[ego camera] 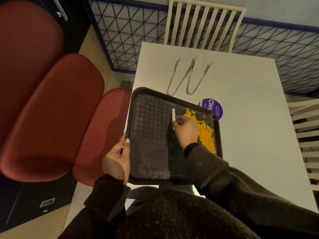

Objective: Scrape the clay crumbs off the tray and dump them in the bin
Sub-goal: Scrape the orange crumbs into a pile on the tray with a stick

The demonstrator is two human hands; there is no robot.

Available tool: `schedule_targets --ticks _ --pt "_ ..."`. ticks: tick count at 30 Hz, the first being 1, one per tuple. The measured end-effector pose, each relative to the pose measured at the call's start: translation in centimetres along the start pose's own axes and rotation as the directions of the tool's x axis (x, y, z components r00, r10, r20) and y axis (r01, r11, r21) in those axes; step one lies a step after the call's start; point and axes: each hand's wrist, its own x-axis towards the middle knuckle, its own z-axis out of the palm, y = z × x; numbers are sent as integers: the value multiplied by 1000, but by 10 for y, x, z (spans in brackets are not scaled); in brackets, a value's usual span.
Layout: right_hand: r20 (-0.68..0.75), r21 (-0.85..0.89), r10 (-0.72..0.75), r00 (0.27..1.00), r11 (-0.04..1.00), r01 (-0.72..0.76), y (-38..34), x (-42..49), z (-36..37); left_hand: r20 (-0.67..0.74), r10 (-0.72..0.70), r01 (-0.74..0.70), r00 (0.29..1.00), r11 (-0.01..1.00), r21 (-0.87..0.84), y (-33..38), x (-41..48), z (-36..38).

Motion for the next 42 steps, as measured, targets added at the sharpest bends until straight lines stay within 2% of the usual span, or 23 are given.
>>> schedule_targets --ticks 3,7,10,15,23,25,29,34,42 --pt "158 -35 -124 980 991 131 1 -30 8 14 -3 3 1000 1000 -14 -1 2 0" --pt "161 -97 -227 961 965 244 19 -45 16 11 -4 4 1000 999 -40 1 2 2" --pt "142 -111 -205 968 969 221 28 -40 12 8 -2 2 1000 999 -46 2 1 2" --pt "58 -118 -82 995 989 88 48 -13 2 20 -14 15 1000 999 -45 -1 0 1" --pt "-51 -151 -16 999 988 8 71 7 -17 4 -19 19 1000 999 -31 -6 4 1" --pt "-58 -148 -51 997 988 42 73 2 -22 -3 -7 7 1000 1000 -24 -4 5 2" --pt "49 -196 -176 983 964 182 84 -18 -24 -11 1 -1 1000 1000 -24 -5 8 1" --pt "125 -260 -235 964 930 261 103 -37 -20 1 -1 1 1000 999 -33 -6 9 1" --pt "-26 -163 -66 997 985 61 100 -12 -24 39 -7 10 999 998 -65 -10 7 -1"
